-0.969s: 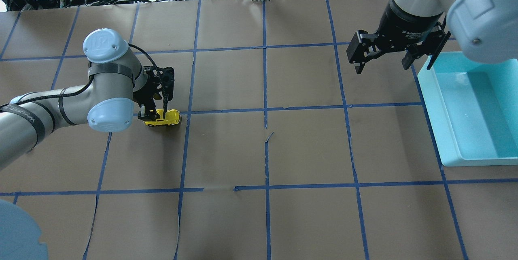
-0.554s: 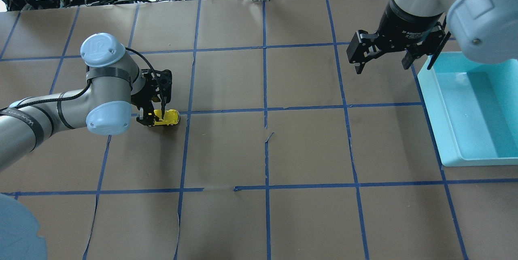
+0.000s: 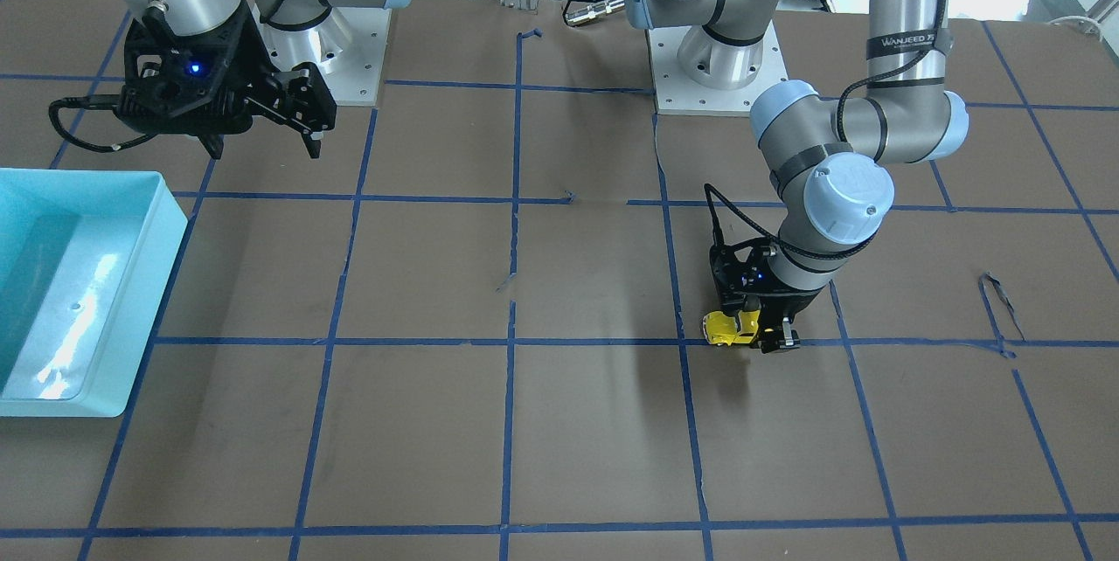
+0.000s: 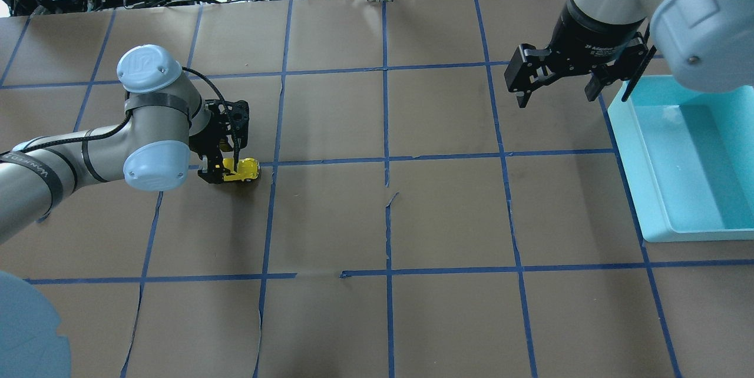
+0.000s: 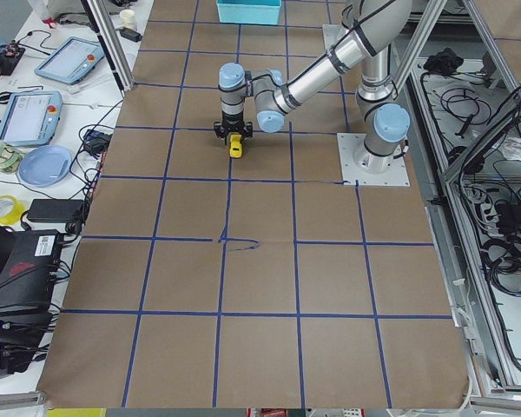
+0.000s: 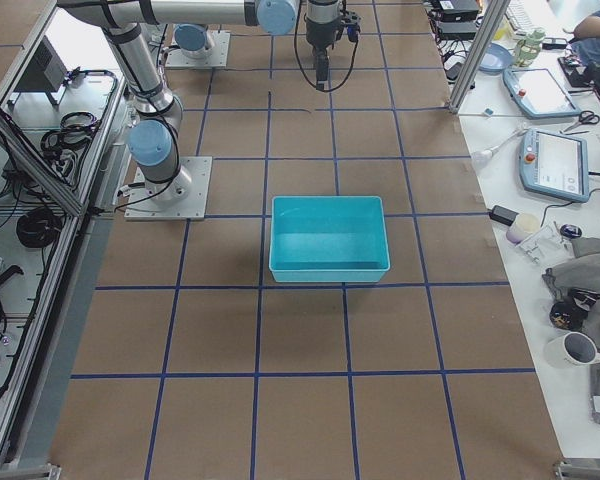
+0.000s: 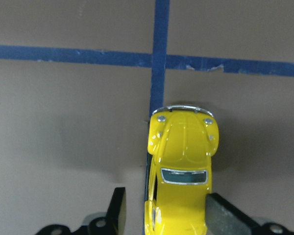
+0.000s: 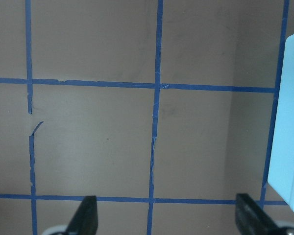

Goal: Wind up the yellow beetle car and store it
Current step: 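Lower the left gripper and close its fingers around the car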

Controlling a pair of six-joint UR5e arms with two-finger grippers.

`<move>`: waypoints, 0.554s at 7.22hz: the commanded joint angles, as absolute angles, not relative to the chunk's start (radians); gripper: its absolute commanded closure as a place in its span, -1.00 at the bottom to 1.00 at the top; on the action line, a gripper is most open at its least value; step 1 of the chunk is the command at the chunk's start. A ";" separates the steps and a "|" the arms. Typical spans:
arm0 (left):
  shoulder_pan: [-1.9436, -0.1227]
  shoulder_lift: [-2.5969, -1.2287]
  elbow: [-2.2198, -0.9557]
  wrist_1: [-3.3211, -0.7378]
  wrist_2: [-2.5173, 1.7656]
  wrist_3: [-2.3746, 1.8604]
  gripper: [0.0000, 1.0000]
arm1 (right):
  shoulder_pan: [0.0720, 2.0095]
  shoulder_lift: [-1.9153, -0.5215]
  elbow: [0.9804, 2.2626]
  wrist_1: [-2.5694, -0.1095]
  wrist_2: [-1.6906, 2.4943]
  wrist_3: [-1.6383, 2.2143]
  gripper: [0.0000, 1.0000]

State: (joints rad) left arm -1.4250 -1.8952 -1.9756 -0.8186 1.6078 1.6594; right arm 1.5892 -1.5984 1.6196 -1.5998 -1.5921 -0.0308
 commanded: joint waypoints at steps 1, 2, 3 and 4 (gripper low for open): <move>-1.427 -1.896 -1.948 -0.879 1.598 1.657 -0.28 | 1.589 -1.598 1.620 -1.601 -1.592 -0.031 -1.00; -1.427 -1.899 -1.956 -0.876 1.612 1.667 -0.28 | 1.589 -1.598 1.620 -1.603 -1.591 -0.031 -1.00; -1.427 -1.890 -1.962 -0.880 1.611 1.663 -0.28 | 1.589 -1.598 1.620 -1.601 -1.592 -0.031 -1.00; -1.427 -1.890 -1.980 -0.881 1.608 1.658 -0.28 | 1.589 -1.598 1.620 -1.600 -1.592 -0.031 -1.00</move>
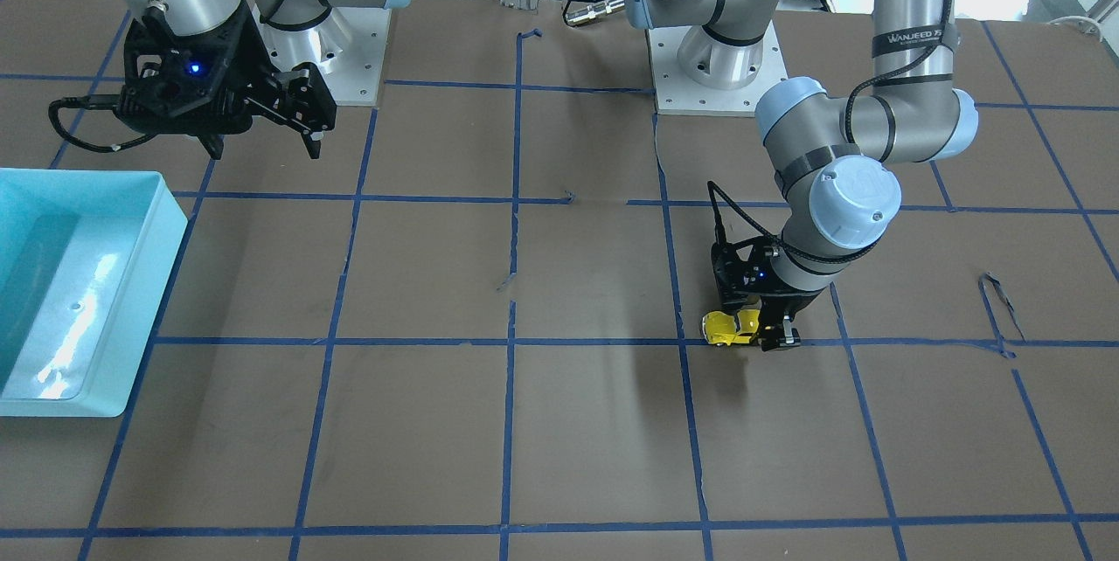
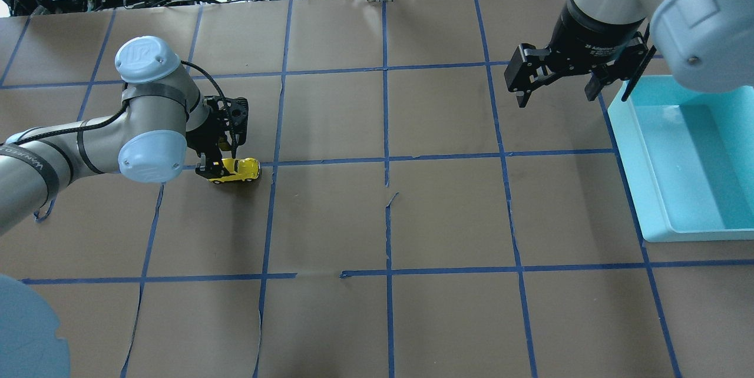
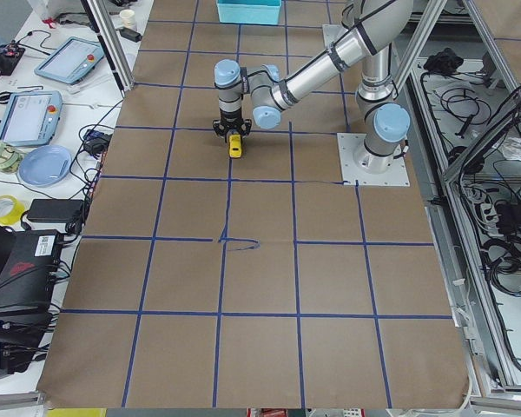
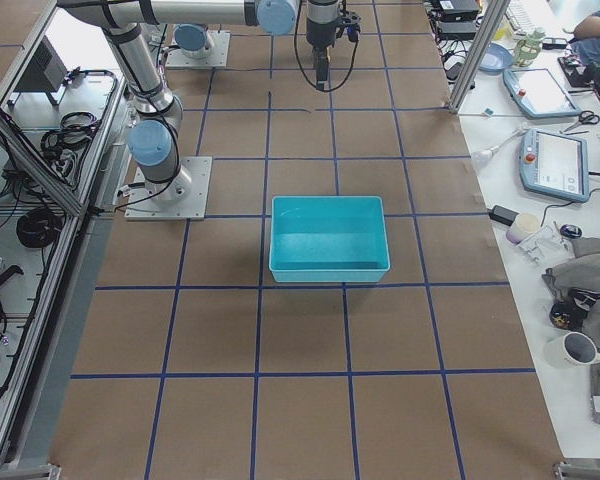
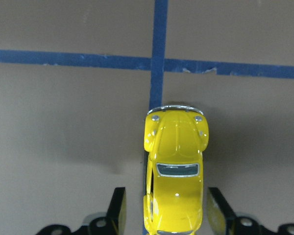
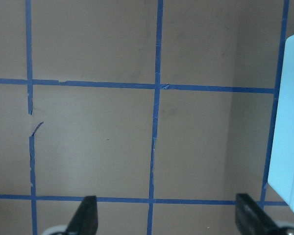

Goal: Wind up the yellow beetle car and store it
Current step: 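Lower the left gripper and close its fingers around the car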

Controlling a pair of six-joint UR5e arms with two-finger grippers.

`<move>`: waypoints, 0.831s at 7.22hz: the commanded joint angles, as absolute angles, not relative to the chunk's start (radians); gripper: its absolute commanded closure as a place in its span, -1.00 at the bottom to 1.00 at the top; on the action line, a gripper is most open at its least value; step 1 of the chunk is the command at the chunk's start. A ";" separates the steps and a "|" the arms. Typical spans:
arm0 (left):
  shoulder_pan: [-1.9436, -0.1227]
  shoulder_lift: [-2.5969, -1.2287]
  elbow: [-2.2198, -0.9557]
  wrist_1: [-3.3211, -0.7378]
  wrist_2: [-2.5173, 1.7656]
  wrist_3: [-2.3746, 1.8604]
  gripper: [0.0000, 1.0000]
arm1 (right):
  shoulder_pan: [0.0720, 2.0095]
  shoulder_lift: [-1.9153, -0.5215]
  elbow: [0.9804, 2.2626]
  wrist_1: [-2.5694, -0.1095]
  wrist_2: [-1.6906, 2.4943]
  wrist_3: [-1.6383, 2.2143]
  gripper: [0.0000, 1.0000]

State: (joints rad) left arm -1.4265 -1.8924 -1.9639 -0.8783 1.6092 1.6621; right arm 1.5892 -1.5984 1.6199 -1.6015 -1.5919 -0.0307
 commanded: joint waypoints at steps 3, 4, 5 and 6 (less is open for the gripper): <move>-1.427 -1.907 -1.983 -0.871 1.603 1.670 -0.28 | 1.589 -1.598 1.620 -1.600 -1.592 -0.031 -1.00; -1.427 -1.908 -1.985 -0.873 1.605 1.671 -0.27 | 1.589 -1.600 1.620 -1.600 -1.592 -0.031 -1.00; -1.427 -1.916 -1.980 -0.871 1.603 1.671 -0.24 | 1.589 -1.598 1.620 -1.598 -1.592 -0.031 -1.00; -1.425 -1.924 -1.982 -0.868 1.605 1.678 0.09 | 1.589 -1.598 1.620 -1.600 -1.592 -0.031 -1.00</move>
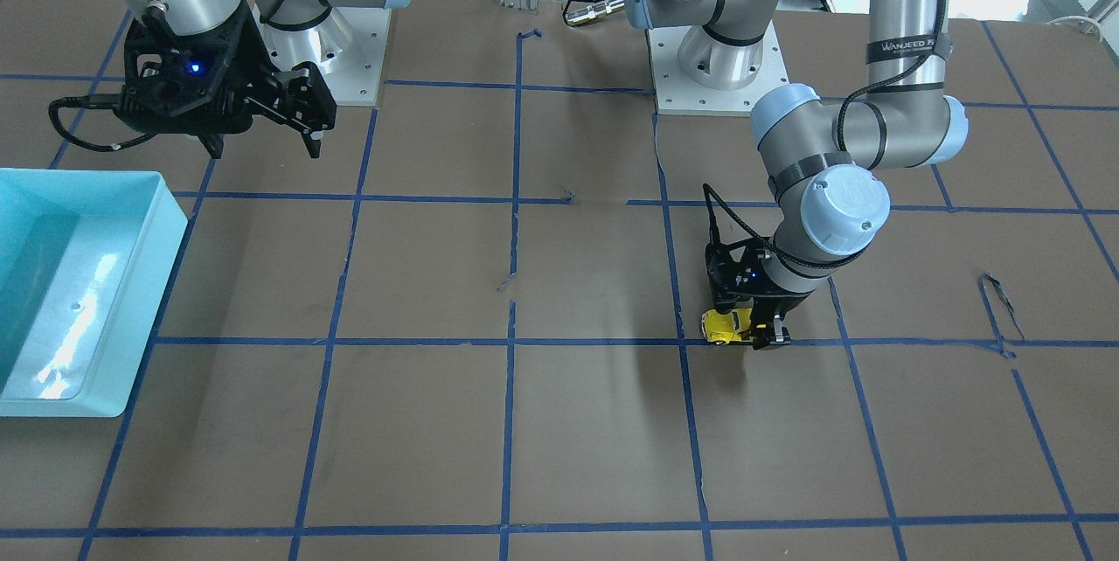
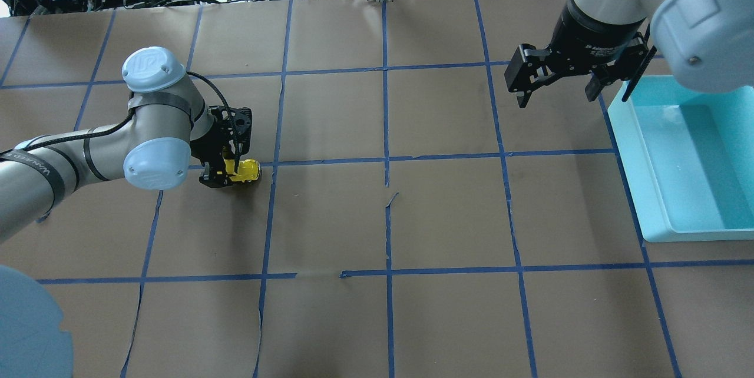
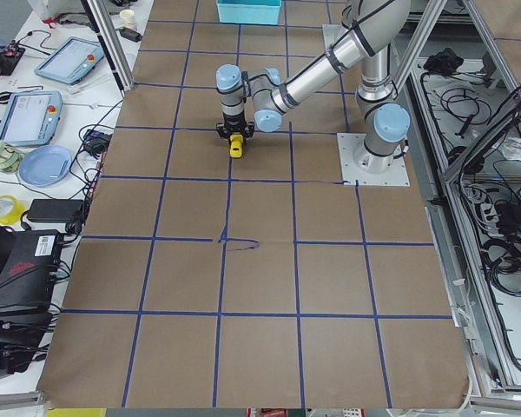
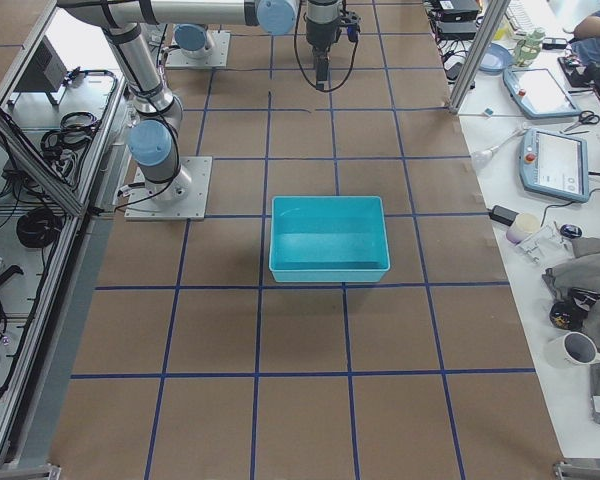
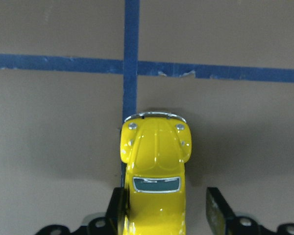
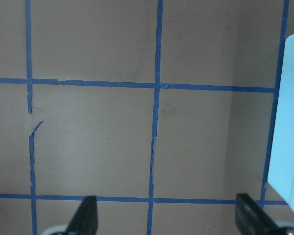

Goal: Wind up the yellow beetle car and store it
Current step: 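Drag the held car backward along the table with the left gripper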

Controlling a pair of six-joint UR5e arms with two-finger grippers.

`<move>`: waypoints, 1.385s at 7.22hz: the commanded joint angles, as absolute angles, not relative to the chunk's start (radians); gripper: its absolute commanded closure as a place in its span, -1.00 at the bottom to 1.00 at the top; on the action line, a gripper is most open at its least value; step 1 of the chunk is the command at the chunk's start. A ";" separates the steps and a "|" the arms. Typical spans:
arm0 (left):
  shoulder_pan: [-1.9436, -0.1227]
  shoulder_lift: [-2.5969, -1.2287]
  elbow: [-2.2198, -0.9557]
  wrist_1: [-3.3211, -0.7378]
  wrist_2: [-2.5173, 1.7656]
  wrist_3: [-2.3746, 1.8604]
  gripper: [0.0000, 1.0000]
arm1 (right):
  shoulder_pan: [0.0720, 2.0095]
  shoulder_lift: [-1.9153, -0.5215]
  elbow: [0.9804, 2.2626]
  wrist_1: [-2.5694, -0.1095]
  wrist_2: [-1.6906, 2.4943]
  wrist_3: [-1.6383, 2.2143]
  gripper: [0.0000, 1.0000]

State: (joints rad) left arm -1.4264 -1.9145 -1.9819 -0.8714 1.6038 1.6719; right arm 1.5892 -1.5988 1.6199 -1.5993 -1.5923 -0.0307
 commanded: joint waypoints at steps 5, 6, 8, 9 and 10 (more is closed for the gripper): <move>-1.413 -1.931 -1.983 -0.861 1.608 1.686 0.61 | 1.589 -1.598 1.620 -1.605 -1.592 -0.031 -1.00; -1.410 -1.930 -1.982 -0.861 1.608 1.689 0.64 | 1.589 -1.598 1.620 -1.606 -1.592 -0.029 -1.00; -1.364 -1.930 -1.983 -0.861 1.608 1.710 0.64 | 1.589 -1.598 1.620 -1.605 -1.592 -0.029 -1.00; -1.345 -1.930 -1.982 -0.861 1.608 1.715 0.64 | 1.589 -1.598 1.620 -1.605 -1.592 -0.032 -1.00; -1.338 -1.930 -1.982 -0.859 1.608 1.715 0.64 | 1.589 -1.598 1.620 -1.605 -1.592 -0.032 -1.00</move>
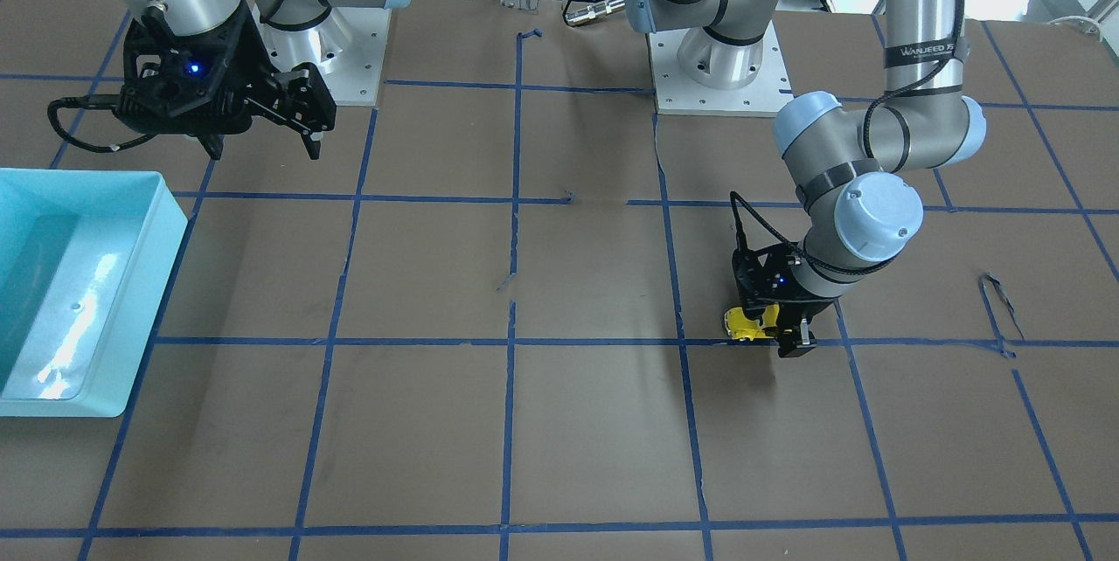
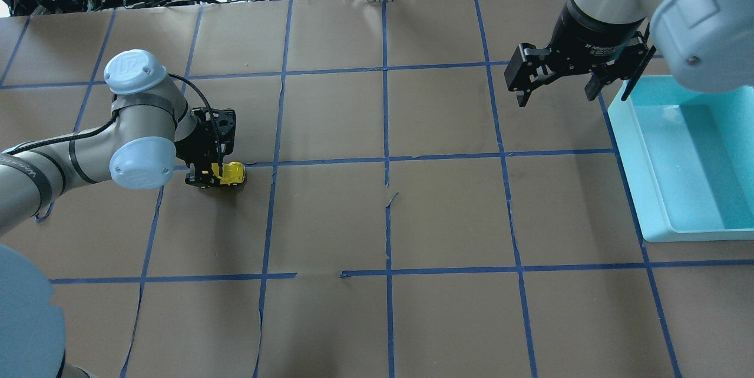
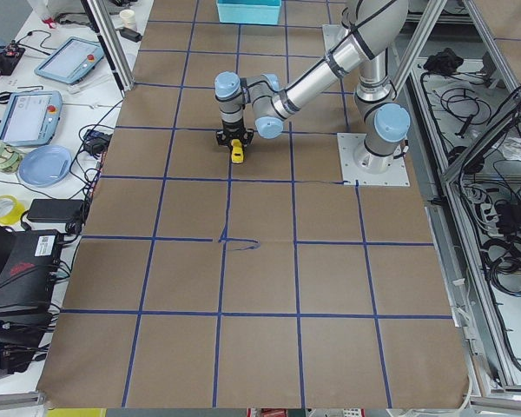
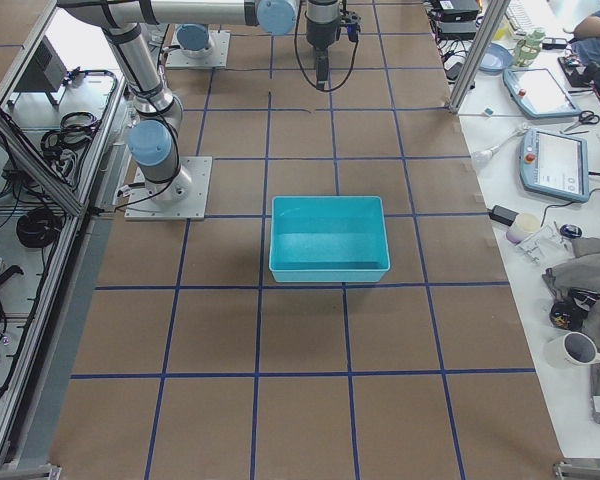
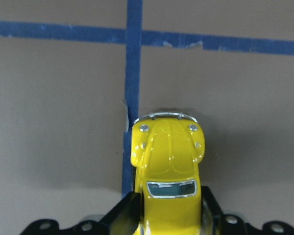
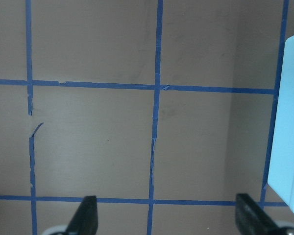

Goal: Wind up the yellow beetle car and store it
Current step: 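Drag the held car backward along the table with the left gripper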

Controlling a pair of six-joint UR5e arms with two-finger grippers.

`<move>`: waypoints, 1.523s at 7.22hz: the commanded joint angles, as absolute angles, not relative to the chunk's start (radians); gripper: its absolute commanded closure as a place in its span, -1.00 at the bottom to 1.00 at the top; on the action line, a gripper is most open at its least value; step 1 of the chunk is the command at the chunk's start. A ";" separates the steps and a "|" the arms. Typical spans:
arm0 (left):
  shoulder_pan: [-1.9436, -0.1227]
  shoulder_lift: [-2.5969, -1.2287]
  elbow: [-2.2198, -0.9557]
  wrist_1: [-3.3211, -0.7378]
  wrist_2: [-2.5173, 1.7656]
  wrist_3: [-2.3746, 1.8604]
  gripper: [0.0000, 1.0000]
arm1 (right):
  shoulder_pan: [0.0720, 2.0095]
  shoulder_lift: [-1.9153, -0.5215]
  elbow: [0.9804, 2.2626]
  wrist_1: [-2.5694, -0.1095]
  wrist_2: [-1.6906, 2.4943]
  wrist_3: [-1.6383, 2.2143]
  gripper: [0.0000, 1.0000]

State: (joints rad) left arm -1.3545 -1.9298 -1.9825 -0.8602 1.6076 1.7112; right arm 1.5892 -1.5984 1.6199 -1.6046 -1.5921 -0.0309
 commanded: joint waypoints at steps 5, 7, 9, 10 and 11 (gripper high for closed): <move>-1.241 -1.937 -1.985 -0.844 1.612 1.822 0.64 | 1.589 -1.598 1.620 -1.603 -1.592 -0.034 -1.00; -1.220 -1.940 -1.983 -0.838 1.614 1.838 0.63 | 1.589 -1.598 1.620 -1.603 -1.592 -0.034 -1.00; -1.220 -1.940 -1.983 -0.836 1.638 1.838 0.61 | 1.589 -1.600 1.620 -1.598 -1.594 -0.034 -1.00; -1.220 -1.940 -1.983 -0.836 1.638 1.836 0.16 | 1.591 -1.600 1.620 -1.600 -1.594 -0.038 -1.00; -1.220 -1.940 -1.983 -0.835 1.638 1.835 -0.99 | 1.591 -1.600 1.620 -1.600 -1.594 -0.038 -1.00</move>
State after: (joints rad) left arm -1.2198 -1.9404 -1.9835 -0.8359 1.6369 1.8362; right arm 1.5902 -1.5997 1.6199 -1.5998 -1.5936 -0.0368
